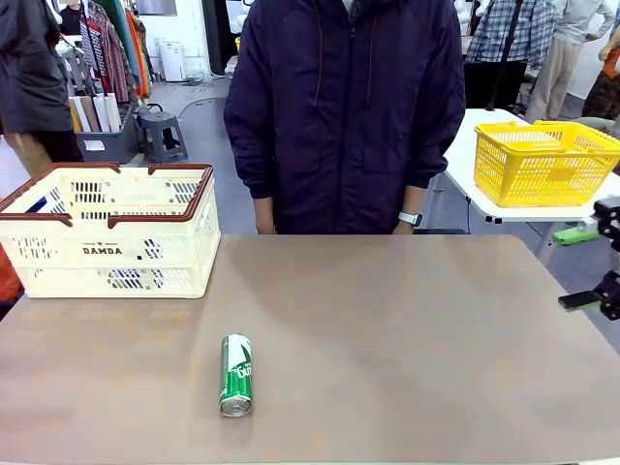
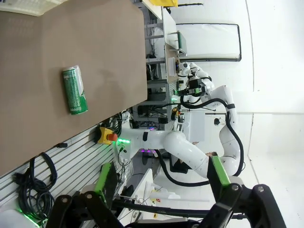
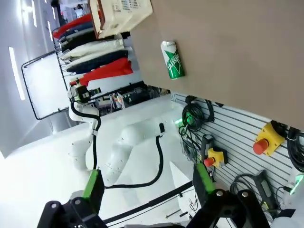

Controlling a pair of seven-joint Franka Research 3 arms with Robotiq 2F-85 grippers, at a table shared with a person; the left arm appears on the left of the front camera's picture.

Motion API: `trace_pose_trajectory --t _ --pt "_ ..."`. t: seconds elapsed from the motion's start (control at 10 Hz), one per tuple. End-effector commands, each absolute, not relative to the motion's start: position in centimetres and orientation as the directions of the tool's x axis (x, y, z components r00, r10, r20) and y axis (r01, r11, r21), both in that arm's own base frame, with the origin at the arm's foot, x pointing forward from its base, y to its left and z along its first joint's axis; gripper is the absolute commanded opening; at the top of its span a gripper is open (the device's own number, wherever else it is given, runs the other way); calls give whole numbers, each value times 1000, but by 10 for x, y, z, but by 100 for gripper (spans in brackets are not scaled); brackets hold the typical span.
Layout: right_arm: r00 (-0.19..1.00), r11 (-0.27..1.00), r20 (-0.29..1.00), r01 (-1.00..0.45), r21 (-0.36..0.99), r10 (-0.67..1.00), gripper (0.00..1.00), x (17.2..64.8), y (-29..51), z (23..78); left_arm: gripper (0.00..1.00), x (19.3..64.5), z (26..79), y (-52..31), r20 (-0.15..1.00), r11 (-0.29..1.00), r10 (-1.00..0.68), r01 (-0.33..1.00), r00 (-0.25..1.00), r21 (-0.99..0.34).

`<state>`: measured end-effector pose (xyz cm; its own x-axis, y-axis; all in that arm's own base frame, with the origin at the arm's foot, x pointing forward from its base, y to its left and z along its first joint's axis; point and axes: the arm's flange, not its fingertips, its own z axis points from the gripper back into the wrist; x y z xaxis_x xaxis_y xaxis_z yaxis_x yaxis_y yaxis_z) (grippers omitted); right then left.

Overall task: Place the drinks into the Shopping basket.
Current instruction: Pick up one drink and place it into the Shopping basket.

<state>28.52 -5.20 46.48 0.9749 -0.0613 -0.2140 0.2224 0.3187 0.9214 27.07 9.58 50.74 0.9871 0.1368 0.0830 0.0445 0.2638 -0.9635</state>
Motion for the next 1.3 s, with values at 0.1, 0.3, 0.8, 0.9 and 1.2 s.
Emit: trace_pose_trajectory --t 0.1,0.3,0.8,0.9,1.2 --pt "979 330 -201 205 921 -47 100 282 -59 469 100 269 509 96 89 260 132 52 987 -964" --pt "979 330 -201 205 921 -47 100 282 -59 469 100 268 536 68 -16 433 167 -88 986 -897" --pt "979 330 -201 205 921 -47 100 282 -59 469 100 292 537 -207 -12 965 8 -11 1000 -262" --pt "979 330 -201 205 921 -47 100 282 -59 469 100 298 519 -240 -17 979 -79 74 997 -188" --pt "979 330 -201 205 921 -47 100 282 -59 469 100 304 478 -284 41 989 -144 143 989 24"
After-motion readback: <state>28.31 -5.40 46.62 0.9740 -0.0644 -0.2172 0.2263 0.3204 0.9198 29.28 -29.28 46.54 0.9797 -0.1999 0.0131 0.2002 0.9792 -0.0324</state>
